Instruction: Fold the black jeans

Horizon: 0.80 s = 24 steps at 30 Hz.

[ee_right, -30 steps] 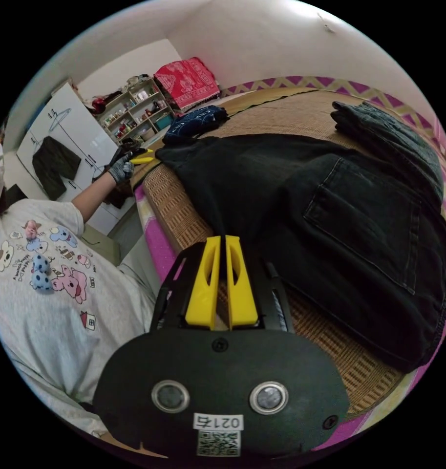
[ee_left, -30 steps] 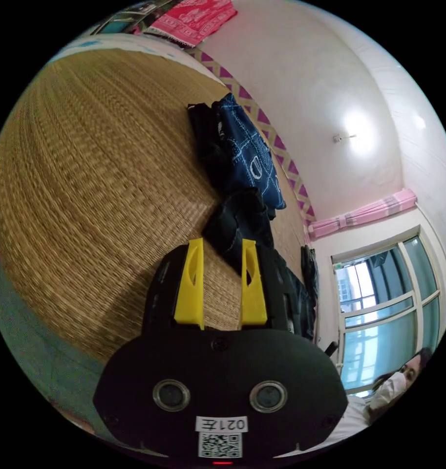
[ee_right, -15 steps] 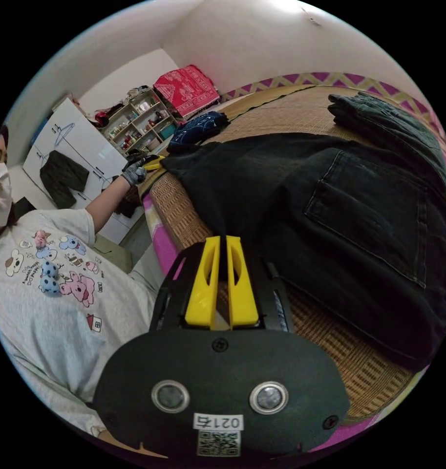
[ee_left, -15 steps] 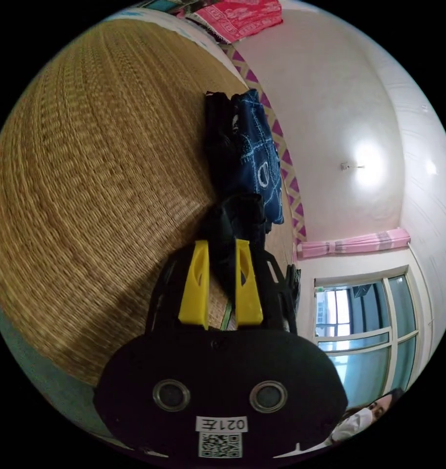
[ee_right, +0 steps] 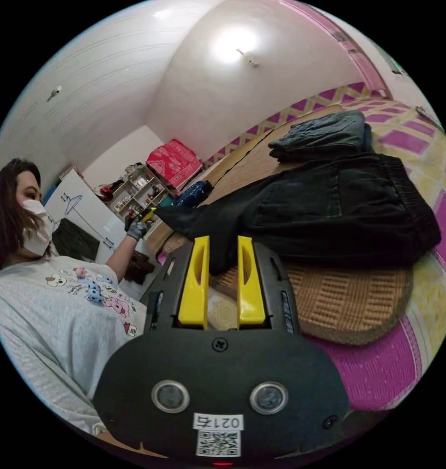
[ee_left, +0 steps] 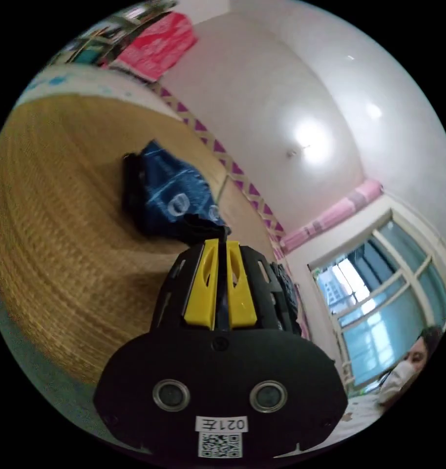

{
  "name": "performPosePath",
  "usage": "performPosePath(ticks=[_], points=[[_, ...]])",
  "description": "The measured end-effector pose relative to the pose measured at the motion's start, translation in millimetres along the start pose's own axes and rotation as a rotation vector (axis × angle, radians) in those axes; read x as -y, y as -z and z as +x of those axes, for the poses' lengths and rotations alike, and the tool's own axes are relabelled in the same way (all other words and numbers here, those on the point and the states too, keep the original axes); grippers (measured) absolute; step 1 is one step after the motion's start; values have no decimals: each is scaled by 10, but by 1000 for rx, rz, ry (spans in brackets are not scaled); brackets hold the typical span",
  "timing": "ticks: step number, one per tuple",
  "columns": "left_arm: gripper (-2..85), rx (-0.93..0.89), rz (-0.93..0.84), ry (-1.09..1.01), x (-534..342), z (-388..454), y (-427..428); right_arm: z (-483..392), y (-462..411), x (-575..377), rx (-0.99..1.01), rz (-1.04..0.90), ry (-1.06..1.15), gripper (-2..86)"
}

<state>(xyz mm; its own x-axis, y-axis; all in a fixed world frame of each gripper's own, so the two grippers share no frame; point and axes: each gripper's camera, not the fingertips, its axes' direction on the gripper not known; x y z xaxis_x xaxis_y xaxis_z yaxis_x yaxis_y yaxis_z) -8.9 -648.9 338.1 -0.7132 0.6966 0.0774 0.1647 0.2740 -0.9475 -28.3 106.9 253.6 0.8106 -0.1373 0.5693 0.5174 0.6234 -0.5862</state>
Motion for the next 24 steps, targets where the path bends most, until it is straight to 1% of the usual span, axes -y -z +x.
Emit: performPosePath(ticks=[1, 3, 4, 6, 7, 9, 10, 12, 13, 15, 17, 21, 23, 24], points=[[-8, -9, -5, -53, -60, 220, -38, -2, 81, -52, -18, 10, 0, 89], [-8, -40, -51, -260, -406, 1110, -294, 0, 178, -130, -34, 25, -3, 89], [-8, -45, -64, -309, -520, 1326, -381, 9, 225, -178, -27, 35, -6, 89], [-8, -80, -131, -464, -1044, 2062, -832, 35, 273, -238, -10, 48, -13, 88], [-8, -88, -151, -495, -1191, 2217, -975, 59, 295, -273, -1, 55, -21, 88], [-8, -110, -258, -583, -1829, 2703, -1654, 96, 322, -324, 17, 69, -33, 87], [-8, -122, -291, -588, -1998, 2782, -1842, 121, 336, -358, 33, 79, -45, 86], [-8, -130, -419, -607, -2707, 2962, -2593, 150, 345, -404, 56, 85, -59, 86], [-8, -122, -460, -601, -2884, 2962, -2785, 161, 350, -432, 62, 85, -66, 86], [-7, -92, -606, -539, -3461, 2808, -3383, 175, 364, -479, 67, 88, -76, 85], [-7, -151, -588, -495, -3636, 2739, -3433, 190, 391, -515, 74, 91, -83, 85], [-6, -202, -479, -563, -3804, 3011, -3239, 248, 499, -547, 46, 120, -99, 83], [-2, -173, -514, -581, -4018, 3054, -3397, 295, 522, -520, 44, 130, -108, 83], [4, -125, -577, -593, -4212, 3008, -3610, 328, 528, -488, 43, 133, -117, 84]])
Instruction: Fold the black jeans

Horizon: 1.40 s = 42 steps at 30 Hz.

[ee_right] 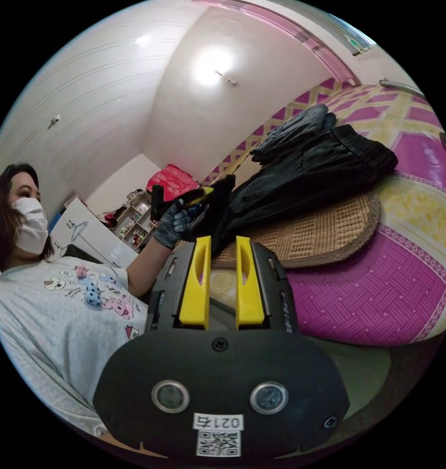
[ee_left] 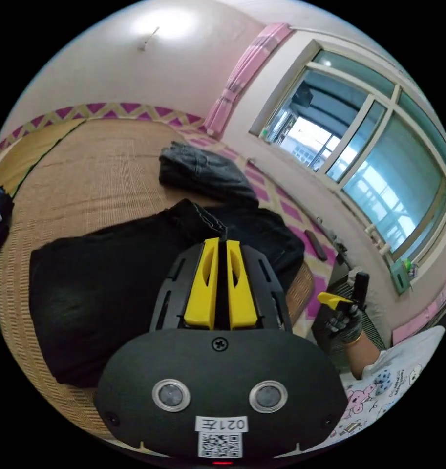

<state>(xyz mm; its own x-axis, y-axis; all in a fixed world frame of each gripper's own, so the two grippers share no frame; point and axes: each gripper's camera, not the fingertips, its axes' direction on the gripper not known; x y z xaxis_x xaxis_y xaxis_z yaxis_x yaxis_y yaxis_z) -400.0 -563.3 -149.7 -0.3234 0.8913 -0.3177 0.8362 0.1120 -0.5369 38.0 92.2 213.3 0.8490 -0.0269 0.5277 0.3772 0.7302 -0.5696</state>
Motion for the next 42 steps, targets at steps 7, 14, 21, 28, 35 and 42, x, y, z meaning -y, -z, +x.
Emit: performPosePath(ticks=[7, 14, 21, 28, 35, 42], points=[[21, -327, 48, -28, -440, -189, -159, 186, 341, 255, -169, 159, -173, 115], [-8, -336, 150, -45, -918, -425, 469, 729, 702, 503, -303, 339, -479, 138], [-10, -254, 148, 25, -1493, -745, 834, 1118, 546, 1026, -237, 327, -560, 137], [-10, -263, 192, 84, -1793, -973, 1128, 1489, 357, 1401, -41, 221, -581, 149], [-10, -265, 202, 142, -1954, -1202, 1328, 1364, 131, 1679, -155, 136, -439, 130], [-10, -258, 209, 169, -2081, -1426, 1636, 591, -222, 2123, -202, -54, -277, 55]])
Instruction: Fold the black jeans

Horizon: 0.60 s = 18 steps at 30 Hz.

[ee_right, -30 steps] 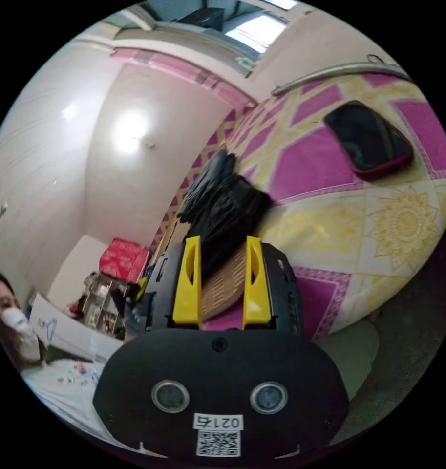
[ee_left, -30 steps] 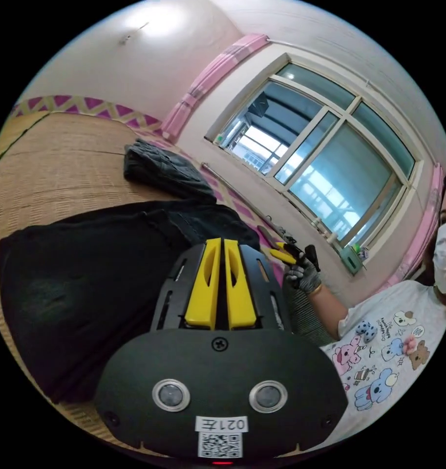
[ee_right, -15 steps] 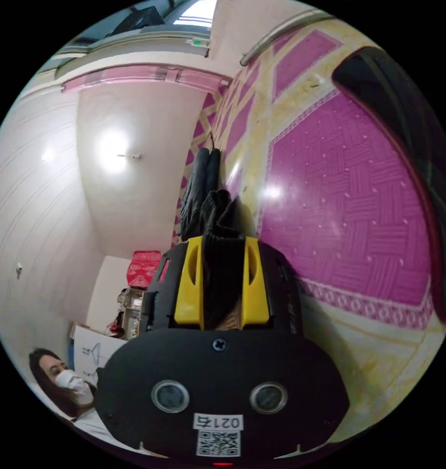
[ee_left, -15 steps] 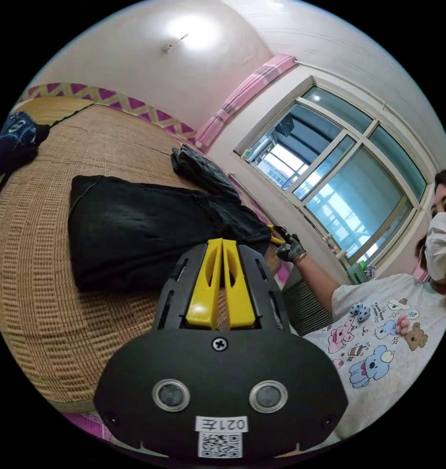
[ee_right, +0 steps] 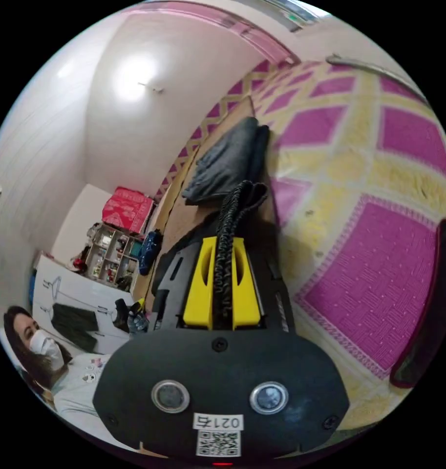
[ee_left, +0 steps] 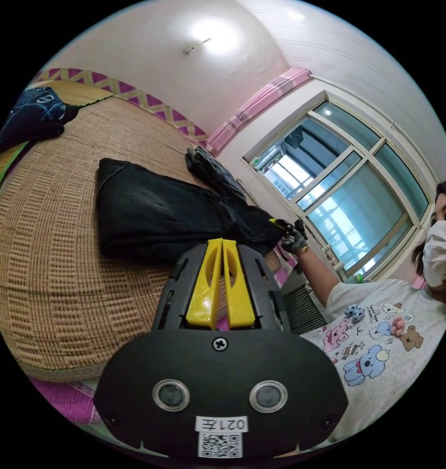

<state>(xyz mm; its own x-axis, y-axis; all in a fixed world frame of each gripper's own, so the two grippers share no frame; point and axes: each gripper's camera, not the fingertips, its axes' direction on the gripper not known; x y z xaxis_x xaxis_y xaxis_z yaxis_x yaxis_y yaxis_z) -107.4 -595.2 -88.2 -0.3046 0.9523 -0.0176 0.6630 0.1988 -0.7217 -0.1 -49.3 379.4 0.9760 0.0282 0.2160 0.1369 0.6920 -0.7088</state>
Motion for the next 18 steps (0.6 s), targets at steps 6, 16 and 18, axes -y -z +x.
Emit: performPosePath(ticks=[6, 16, 18], points=[[-10, -7, 35, 24, -52, -157, 403, -2082, -512, -20, -73, -75, 327, 55], [-10, -27, 55, 80, -206, -341, 920, -4054, -3848, -1118, -284, -383, 727, 56], [-10, -19, 48, 100, -253, -383, 1058, -3902, -4415, -1313, -323, -491, 696, 56]])
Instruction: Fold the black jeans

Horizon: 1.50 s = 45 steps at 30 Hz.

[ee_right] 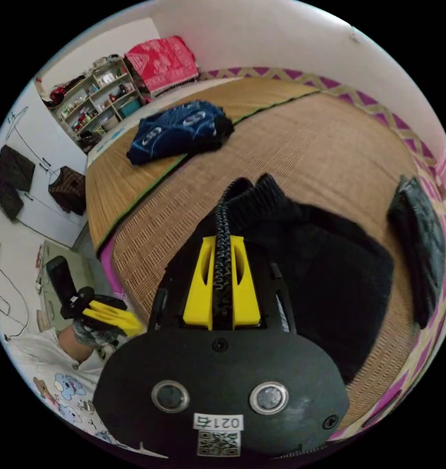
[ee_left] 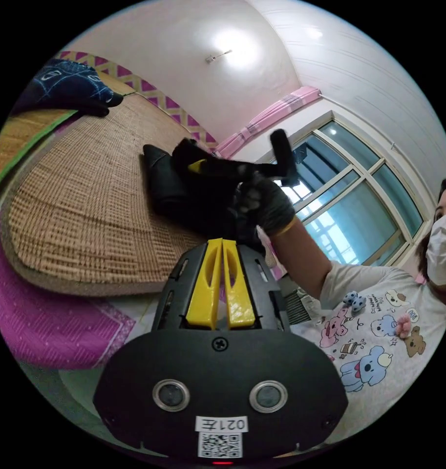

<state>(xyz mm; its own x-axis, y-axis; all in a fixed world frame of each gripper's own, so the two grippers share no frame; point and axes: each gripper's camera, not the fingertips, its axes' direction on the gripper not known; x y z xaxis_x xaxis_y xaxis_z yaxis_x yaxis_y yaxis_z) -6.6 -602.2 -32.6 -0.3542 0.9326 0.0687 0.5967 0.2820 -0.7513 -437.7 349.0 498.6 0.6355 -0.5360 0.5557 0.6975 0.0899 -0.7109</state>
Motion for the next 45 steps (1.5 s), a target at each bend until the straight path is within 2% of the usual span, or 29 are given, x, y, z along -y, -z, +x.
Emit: performPosePath(ticks=[5, 8, 9, 11, 13, 15, 18, 22, 25, 26, 27, 30, 33, 35, 36, 37, 40, 42, 44, 45], points=[[-10, 49, 19, 18, -29, -46, 344, -220, 68, 13, -52, 113, -36, 65], [-10, 44, 54, 11, 107, -32, 407, -383, -259, 94, -60, 12, 1, 102], [-10, 41, 63, 3, 197, -6, 402, -433, -387, 95, -42, -31, 27, 112], [-10, 36, 72, -22, 342, 56, 391, -457, -246, 23, 22, 10, 59, 104], [-10, 38, 73, -49, 492, 134, 379, -299, 157, -179, 204, 99, 69, 70], [-10, 66, 69, -99, 711, 268, 347, -92, 451, -395, 261, 163, 59, 36], [-10, 136, 55, -189, 1026, 455, 227, 225, 756, -795, 79, 207, 21, 7], [-10, 311, -3, -272, 1385, 512, -97, 544, 662, -1268, -153, 121, -32, -4], [-10, 490, -222, -172, 1488, 173, -435, 714, 314, -1540, -163, 17, -54, -5], [-10, 457, -197, -171, 1463, 96, -387, 741, 239, -1592, -144, 5, -51, -5], [-10, 417, -189, -113, 1475, 23, -310, 777, 226, -1708, -124, 72, -47, -6], [-10, 415, -201, -77, 1587, 0, -210, 941, 378, -1774, -21, 58, -76, -6], [-9, 377, -202, -50, 1715, -57, -145, 1161, 724, -1917, 123, 229, -106, -5], [-9, 357, -192, -34, 1759, -103, -111, 1300, 656, -1966, 121, 193, -142, -4], [-9, 340, -181, -19, 1784, -135, -78, 1361, 409, -1964, 104, 49, -139, -4], [-9, 331, -177, -12, 1800, -150, -59, 1388, 421, -2045, 109, 110, -112, -3], [-7, 291, -149, 1, 1935, -130, 94, 1480, 686, -1962, 113, 56, -58, 8], [0, 207, 33, -88, 2090, 29, 404, 1643, 965, -1961, 102, 219, -104, 37], [29, 230, 91, -69, 2267, 6, 511, 1943, 1090, -1909, 106, 319, -206, 81], [76, 248, 44, -3, 2433, -130, 447, 2210, 1067, -1833, 145, 328, -281, 107]])
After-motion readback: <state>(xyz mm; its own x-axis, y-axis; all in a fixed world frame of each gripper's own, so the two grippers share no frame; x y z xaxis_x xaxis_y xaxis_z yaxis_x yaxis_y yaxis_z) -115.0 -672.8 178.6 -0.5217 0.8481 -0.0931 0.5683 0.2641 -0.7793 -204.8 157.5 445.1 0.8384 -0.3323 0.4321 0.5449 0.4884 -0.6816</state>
